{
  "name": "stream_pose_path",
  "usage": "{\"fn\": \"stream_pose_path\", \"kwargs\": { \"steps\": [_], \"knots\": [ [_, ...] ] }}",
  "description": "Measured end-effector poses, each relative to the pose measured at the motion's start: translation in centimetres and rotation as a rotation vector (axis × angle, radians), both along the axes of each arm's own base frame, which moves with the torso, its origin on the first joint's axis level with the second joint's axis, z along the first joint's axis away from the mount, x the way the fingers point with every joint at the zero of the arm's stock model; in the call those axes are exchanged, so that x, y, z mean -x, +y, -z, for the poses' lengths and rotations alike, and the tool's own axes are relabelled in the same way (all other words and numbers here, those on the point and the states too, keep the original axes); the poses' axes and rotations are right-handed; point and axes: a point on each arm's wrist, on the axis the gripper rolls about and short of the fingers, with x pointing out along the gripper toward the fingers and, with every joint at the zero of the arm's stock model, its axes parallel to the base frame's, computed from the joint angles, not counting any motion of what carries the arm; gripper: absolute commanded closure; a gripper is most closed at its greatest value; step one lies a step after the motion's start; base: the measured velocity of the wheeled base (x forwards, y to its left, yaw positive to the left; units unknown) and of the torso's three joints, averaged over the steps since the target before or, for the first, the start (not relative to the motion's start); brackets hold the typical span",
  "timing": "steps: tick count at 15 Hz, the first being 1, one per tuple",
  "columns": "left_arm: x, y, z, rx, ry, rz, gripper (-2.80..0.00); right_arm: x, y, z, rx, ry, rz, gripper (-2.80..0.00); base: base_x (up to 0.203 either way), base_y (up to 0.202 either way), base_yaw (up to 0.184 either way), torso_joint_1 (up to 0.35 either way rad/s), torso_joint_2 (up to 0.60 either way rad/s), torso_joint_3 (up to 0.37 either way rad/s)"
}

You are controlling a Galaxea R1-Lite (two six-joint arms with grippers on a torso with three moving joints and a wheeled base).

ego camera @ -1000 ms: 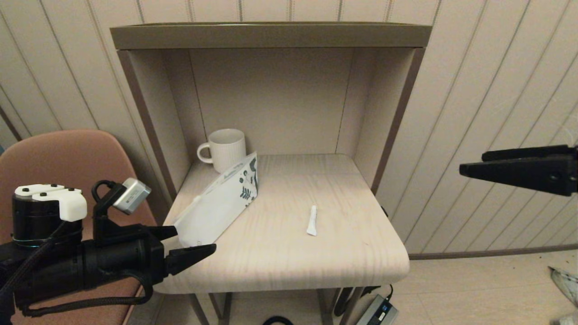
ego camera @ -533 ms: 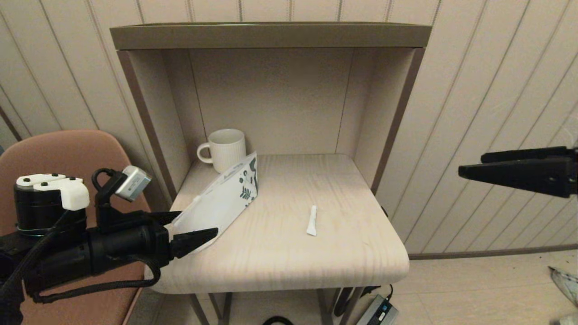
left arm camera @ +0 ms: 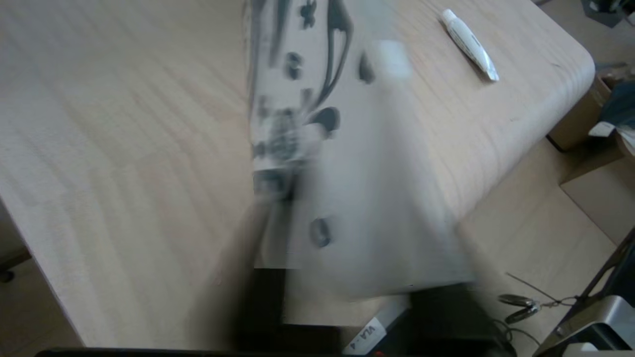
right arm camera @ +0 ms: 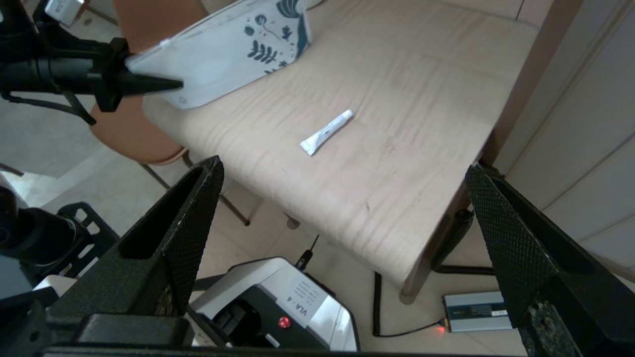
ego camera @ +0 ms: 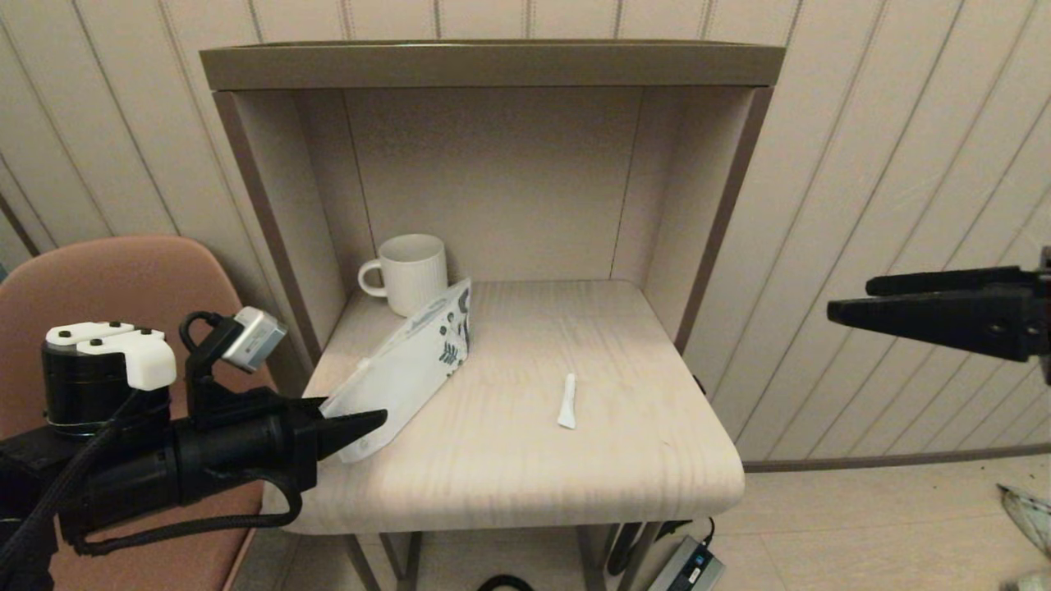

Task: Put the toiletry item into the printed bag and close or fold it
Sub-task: Pick up the storage bag

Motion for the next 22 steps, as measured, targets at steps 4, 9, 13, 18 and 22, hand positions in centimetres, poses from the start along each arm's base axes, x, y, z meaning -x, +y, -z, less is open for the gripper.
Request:
{"fn": "stream_pose_path", "kwargs": {
  "steps": [4,9,13,18,22],
  "knots": [
    [0.1,0.0,0.0,0.0,-0.002,0.005,0.0,-0.1,0.0,0.2,0.002,0.007,-0.003,-2.8,0.0,0.0,0.0,0.0,0.0,0.0],
    [0.3,0.0,0.0,0.002,-0.008,0.01,0.0,0.0,0.0,0.2,0.001,0.008,-0.004,-2.8,0.0,0.0,0.0,0.0,0.0,0.0],
    [0.5,0.0,0.2,0.0,-0.004,0.012,0.0,-0.1,0.0,0.5,0.004,0.016,-0.005,-2.8,0.0,0.0,0.0,0.0,0.0,0.0],
    [0.7,0.1,0.1,0.002,-0.008,0.012,0.0,-0.1,0.1,0.6,0.002,0.015,-0.004,-2.8,0.0,0.0,0.0,0.0,0.0,0.0],
    [1.1,0.2,-0.4,-0.005,-0.043,0.034,0.0,-0.2,0.1,0.7,0.0,0.018,-0.004,-2.8,0.0,0.0,0.0,0.0,0.0,0.0]
  ]
}}
